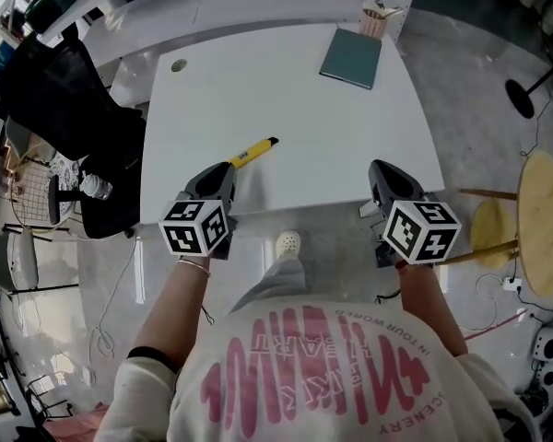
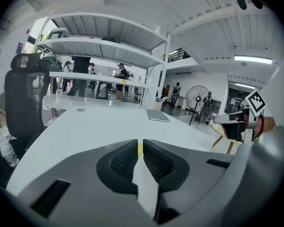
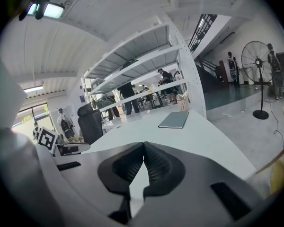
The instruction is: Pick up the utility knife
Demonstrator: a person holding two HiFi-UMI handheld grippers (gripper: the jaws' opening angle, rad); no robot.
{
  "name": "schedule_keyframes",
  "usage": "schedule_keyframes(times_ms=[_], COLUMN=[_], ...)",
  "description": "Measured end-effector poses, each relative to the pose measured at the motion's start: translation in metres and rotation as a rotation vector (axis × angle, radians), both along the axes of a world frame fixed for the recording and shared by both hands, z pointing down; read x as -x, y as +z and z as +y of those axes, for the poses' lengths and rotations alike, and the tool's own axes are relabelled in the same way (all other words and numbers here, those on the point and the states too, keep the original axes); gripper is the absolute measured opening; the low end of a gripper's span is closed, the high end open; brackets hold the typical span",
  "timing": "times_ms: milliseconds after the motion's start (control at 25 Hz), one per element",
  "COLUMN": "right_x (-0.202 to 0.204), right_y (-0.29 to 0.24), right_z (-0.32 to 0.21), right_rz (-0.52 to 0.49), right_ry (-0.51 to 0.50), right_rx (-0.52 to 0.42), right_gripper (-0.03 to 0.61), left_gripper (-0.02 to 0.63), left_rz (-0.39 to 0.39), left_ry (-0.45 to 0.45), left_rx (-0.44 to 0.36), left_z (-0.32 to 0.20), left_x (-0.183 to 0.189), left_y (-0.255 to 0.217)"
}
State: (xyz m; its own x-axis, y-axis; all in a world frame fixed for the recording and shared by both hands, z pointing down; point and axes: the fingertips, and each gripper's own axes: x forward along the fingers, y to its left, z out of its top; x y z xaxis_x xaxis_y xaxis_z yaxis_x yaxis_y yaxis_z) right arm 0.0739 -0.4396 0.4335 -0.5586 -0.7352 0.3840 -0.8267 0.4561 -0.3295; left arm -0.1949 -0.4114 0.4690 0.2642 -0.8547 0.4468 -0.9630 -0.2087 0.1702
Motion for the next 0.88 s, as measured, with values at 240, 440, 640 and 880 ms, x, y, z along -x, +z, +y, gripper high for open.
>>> schedule_keyframes(times_ms=[240,440,640,880], right_x=[0.013,0.018,0.018,0.017], right_y=[0.007,0.021,0.032,0.037], right_z=[-0.017,-0.025,-0.032,-0.037], right_rz=[0.008,0.026,0.042,0.043], right_ry=[0.003,0.003,0.007,0.023], right_rx=[0.024,0.05,0.068,0.075], right_gripper=[0.015,0.015,0.015,0.015], left_gripper=[0.115,0.152,0.17,0.17], left_rz=[-0.076,-0.151,-0.244,-0.376], left_ry=[0.11,0.232,0.36,0.464], left_rx=[0.068,0.153,0.261,0.315], left_z=[-0.023,-0.041,-0.052,-0.06], left_x=[0.008,0.006,-0.001,-0.008], left_y=[0.019,0.038,0.065,0.081])
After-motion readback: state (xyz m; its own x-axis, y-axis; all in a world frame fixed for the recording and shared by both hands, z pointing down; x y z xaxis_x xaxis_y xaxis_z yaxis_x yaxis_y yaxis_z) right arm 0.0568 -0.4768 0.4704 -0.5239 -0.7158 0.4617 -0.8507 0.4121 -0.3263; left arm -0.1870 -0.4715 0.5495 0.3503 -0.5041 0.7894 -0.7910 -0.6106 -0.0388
